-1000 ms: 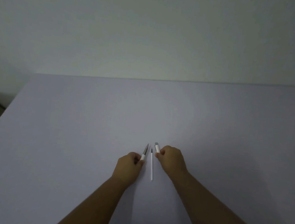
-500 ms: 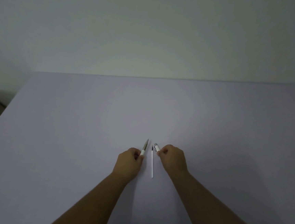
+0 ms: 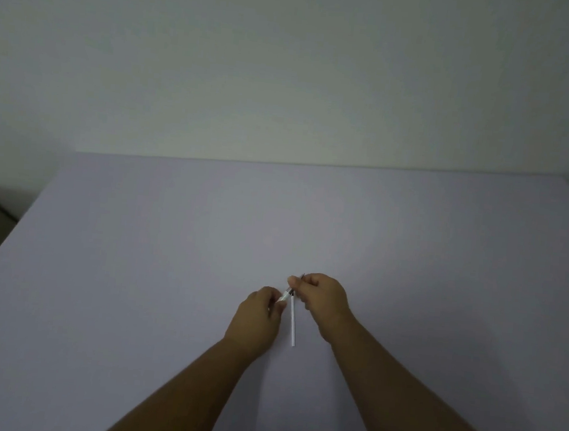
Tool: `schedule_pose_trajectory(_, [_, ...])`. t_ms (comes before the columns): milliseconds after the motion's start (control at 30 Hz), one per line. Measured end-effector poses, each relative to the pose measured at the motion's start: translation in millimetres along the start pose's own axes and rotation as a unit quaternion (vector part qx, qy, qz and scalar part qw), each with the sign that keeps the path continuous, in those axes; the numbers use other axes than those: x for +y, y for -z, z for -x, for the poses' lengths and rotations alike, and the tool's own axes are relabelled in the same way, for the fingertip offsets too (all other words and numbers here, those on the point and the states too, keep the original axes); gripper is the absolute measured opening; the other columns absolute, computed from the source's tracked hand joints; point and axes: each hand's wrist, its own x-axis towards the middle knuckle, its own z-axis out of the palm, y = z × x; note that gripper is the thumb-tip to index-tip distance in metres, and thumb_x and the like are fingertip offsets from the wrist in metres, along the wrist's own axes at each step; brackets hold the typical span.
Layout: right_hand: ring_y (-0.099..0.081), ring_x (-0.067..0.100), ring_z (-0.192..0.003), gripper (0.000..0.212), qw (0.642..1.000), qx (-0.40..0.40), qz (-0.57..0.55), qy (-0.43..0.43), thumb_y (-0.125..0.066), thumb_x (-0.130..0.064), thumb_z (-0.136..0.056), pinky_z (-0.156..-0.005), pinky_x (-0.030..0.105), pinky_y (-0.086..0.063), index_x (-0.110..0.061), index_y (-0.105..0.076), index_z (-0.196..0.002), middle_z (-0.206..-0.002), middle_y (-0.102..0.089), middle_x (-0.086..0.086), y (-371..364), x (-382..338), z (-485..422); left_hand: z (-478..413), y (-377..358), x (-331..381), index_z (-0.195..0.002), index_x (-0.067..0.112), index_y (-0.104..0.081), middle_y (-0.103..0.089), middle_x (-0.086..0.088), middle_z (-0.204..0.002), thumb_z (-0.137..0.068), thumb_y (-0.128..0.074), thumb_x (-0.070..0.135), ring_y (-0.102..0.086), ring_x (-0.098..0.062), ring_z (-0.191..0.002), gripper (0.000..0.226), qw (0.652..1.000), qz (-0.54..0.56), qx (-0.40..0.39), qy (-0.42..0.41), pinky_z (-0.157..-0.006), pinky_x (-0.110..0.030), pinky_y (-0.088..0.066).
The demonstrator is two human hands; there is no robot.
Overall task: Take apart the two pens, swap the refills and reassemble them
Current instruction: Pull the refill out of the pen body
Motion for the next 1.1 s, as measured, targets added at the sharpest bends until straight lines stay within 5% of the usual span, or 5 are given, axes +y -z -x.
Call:
schedule_pose_trajectory(167, [-0.055,0.013,-0.068,0.014,0.986,-0.064,-0.153,-0.005,-0.062,-0.014,-0.087,-0.068,0.023,-0.048,-0.014,-0.071,-0.077,-0.072,-0.062,0.002,9,-6,5,4,13,5,-0.084,0.026,-0.065,-0.057,0.006,-0.075,-0.097,-0.038,0.031,-0.049,-0.01,-0.065,0.031,0.973,0.195,-0.089,0.087,-0.061,-0.022,-0.039])
schedule_pose_trajectory(667, [-0.051,0.013,-0.058,0.015,0.989,-0.053,-0.134,-0.042,-0.07,-0.02,-0.081,-0.061,0.023,-0.049,-0.008,-0.068,-0.075,-0.067,-0.058,0.006,15,-21,20,17,25,19,-0.096,0.018,-0.064,-0.055,0.008,-0.076,-0.098,-0.037,0.029,-0.049,-0.006,-0.067,0.03,0.995,0.085,-0.048,0.016,-0.061,-0.019,-0.04])
schedule_pose_trajectory(800, [-0.059,0.016,-0.071,0.007,0.975,-0.075,-0.205,-0.03,-0.064,-0.006,-0.084,-0.075,0.028,-0.052,-0.01,-0.069,-0.081,-0.078,-0.065,0.009,17,-23,22,19,27,22,-0.1,0.016,-0.064,-0.056,0.004,-0.077,-0.098,-0.037,0.03,-0.048,-0.009,-0.067,0.031,0.997,0.072,-0.037,0.013,-0.062,-0.02,-0.04])
schedule_pose_trajectory(900, [-0.053,0.014,-0.061,0.017,0.985,-0.046,-0.165,-0.034,-0.071,-0.022,-0.081,-0.065,0.024,-0.051,-0.007,-0.067,-0.075,-0.07,-0.059,0.007,17,-25,24,20,28,26,-0.1,0.015,-0.064,-0.056,0.005,-0.077,-0.098,-0.036,0.031,-0.048,-0.008,-0.066,0.032,0.997,0.066,-0.037,0.008,-0.062,-0.021,-0.04])
schedule_pose_trajectory(1100, [-0.059,0.015,-0.066,0.005,0.976,-0.063,-0.208,-0.024,-0.065,-0.007,-0.084,-0.058,0.019,-0.051,-0.01,-0.069,-0.082,-0.076,-0.066,0.008,20,-31,28,23,31,31,-0.099,0.014,-0.064,-0.059,-0.003,-0.083,-0.098,-0.036,0.03,-0.05,-0.017,-0.072,0.032,0.998,0.047,-0.033,0.003,-0.071,-0.031,-0.043])
